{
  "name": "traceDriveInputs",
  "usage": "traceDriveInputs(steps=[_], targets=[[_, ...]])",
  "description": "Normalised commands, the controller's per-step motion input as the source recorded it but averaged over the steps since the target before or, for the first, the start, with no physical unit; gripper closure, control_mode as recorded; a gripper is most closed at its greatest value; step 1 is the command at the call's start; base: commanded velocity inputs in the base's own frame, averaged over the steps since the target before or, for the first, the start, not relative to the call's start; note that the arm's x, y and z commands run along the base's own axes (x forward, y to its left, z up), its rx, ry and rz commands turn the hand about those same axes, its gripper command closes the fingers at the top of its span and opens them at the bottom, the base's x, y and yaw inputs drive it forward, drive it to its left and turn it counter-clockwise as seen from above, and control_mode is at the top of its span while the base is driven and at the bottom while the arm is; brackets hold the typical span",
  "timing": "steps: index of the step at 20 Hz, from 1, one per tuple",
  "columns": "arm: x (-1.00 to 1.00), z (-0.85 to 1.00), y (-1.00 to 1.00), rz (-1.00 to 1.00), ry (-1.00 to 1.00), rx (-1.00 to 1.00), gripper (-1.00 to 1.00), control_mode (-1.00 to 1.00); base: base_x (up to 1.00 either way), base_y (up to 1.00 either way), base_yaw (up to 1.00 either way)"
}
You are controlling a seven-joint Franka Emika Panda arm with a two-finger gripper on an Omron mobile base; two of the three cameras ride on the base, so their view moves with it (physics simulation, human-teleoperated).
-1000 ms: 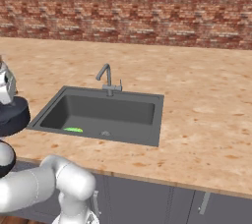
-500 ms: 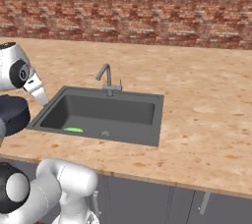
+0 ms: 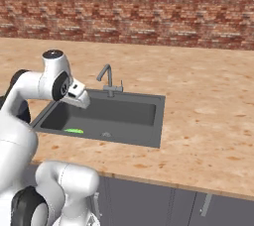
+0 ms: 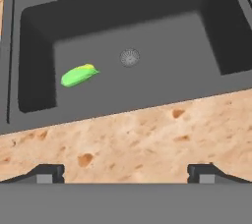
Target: Dump the corn from the pot into the sink. Then turn on the water and wash the corn. Then turn off the water and put the corn back in the pot.
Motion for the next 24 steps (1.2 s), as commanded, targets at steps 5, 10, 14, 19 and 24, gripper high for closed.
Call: traceDriveInputs(steps=[5, 10, 14, 19, 24], targets=[[0.57, 0.0, -0.98, 0.29, -0.08, 0.04, -1.0, -1.0, 0.0, 0.0, 0.0], [0.81, 0.0, -0.83, 0.19, -0.1, 0.12, -1.0, -1.0, 0.0, 0.0, 0.0], [0.86, 0.0, -0.54, 0.05, -0.09, 0.18, -1.0, -1.0, 0.0, 0.0, 0.0], [0.88, 0.0, -0.15, 0.0, -0.03, 0.19, -1.0, -1.0, 0.0, 0.0, 0.0], [0.64, -0.04, 0.0, 0.0, 0.0, 0.17, -1.0, -1.0, 0.0, 0.0, 0.0]])
